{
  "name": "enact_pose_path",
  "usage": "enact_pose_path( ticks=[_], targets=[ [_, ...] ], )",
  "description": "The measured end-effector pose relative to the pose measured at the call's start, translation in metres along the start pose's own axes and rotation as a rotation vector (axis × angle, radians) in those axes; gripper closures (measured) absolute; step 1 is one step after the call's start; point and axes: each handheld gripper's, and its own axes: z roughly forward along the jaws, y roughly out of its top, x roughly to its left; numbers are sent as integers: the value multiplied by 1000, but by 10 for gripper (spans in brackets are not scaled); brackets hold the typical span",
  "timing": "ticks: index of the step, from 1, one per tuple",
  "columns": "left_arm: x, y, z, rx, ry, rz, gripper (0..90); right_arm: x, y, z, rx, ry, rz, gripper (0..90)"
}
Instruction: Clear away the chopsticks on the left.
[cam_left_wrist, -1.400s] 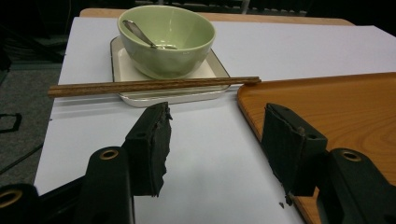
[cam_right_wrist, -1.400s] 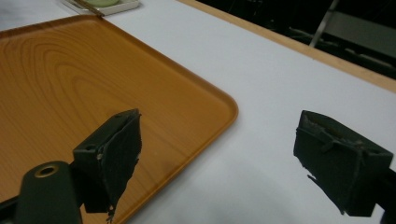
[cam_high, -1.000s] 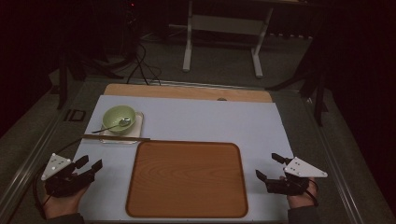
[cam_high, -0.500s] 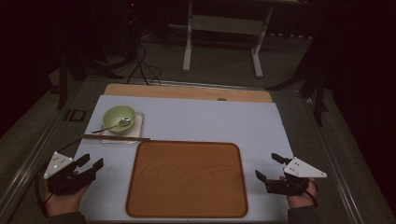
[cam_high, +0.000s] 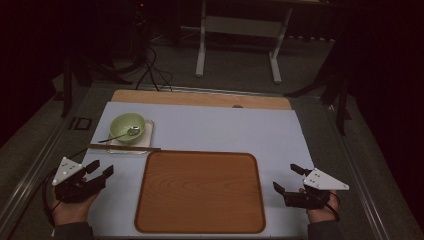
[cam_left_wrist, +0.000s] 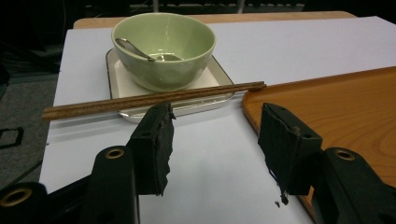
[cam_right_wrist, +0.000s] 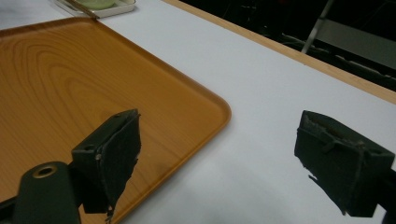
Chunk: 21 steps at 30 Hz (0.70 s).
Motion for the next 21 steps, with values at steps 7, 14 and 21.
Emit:
enact_pose_path(
  ticks=[7, 14, 21],
  targets=[
    [11, 6, 8, -13, 6, 20, 451, -1, 0, 0, -2, 3, 1, 141],
    [12, 11, 19, -10, 9, 63, 429, 0, 1, 0, -4, 5, 1, 141],
    [14, 12, 28, 2, 19, 98, 429, -1, 1, -1, -7, 5, 1, 141]
  ],
)
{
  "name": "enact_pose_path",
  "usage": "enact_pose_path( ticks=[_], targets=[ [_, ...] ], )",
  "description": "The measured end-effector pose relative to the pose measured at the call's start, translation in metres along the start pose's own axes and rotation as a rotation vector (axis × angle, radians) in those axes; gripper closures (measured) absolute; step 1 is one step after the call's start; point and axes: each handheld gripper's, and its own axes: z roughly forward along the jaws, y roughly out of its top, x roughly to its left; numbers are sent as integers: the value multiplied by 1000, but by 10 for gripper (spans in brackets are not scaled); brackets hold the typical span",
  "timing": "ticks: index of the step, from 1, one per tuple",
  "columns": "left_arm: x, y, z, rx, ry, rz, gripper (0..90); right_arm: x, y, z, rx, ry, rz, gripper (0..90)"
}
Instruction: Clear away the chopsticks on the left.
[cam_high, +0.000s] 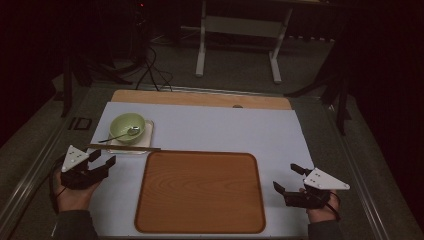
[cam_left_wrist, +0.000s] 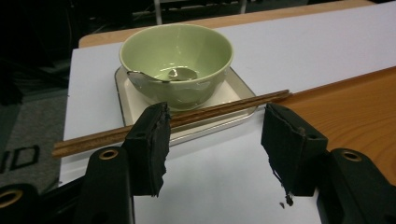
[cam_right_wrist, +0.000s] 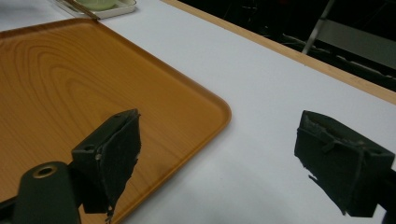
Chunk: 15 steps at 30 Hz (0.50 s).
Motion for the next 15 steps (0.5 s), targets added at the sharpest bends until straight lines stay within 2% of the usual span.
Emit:
enact_pose_path(
  ticks=[9, 15],
  targets=[
    [1, -1, 17, 36, 7, 49, 387, 1, 1, 2, 12, 19, -9, 141],
    [3, -2, 28, 57, 11, 61, 360, 1, 1, 2, 15, 22, -8, 141]
  ],
)
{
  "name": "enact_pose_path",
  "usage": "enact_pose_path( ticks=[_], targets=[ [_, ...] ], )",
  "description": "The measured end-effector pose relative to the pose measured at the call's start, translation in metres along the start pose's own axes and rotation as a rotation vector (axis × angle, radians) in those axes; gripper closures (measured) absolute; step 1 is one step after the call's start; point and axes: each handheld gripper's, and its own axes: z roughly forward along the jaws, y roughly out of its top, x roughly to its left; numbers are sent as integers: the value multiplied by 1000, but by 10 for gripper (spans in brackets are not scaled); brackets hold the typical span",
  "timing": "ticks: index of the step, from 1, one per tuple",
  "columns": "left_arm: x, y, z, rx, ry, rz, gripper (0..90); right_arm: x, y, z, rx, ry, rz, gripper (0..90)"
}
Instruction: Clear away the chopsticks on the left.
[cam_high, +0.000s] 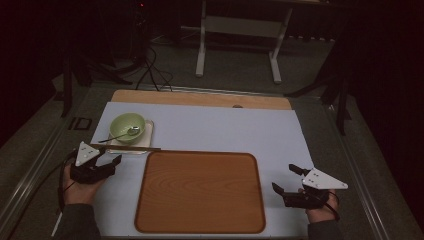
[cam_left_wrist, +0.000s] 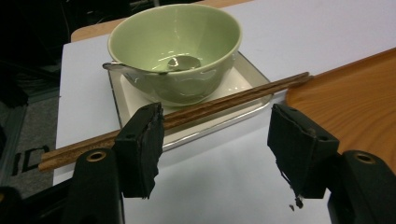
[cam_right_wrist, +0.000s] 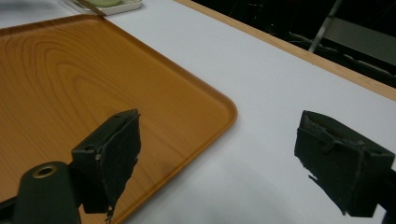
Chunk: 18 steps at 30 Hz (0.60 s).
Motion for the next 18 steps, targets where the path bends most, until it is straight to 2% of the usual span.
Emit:
enact_pose_path(
  ticks=[18],
  targets=[
    [3, 1, 34, 52, 1, 33, 340, 0, 0, 1, 6, 7, -2, 141]
  ],
)
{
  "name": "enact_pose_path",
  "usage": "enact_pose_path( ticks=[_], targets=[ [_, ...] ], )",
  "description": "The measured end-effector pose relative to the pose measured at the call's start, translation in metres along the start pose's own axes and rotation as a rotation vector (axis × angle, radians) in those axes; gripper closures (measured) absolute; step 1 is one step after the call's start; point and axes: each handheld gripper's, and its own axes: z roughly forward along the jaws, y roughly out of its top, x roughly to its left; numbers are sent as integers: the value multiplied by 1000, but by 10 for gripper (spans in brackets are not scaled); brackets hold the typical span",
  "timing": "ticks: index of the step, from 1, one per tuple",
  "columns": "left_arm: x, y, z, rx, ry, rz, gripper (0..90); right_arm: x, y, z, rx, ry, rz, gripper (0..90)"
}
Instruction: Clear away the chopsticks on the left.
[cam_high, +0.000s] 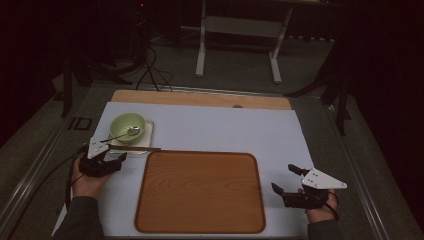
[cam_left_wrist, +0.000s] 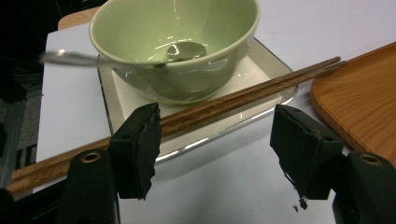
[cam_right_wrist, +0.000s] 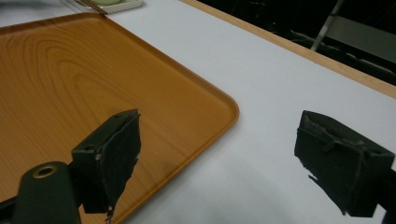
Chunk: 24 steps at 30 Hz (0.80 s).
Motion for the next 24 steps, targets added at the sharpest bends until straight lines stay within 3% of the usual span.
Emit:
enact_pose_path(
  ticks=[6, 12, 24],
  targets=[
    [-3, 4, 13, 14, 0, 13, 341, -1, -1, -1, -1, -2, 4, 141],
    [1, 2, 20, 25, 6, -1, 341, -2, -2, -2, 1, -4, 8, 141],
    [6, 0, 27, 37, -16, -16, 333, -1, -2, -2, 4, -1, 12, 141]
  ],
)
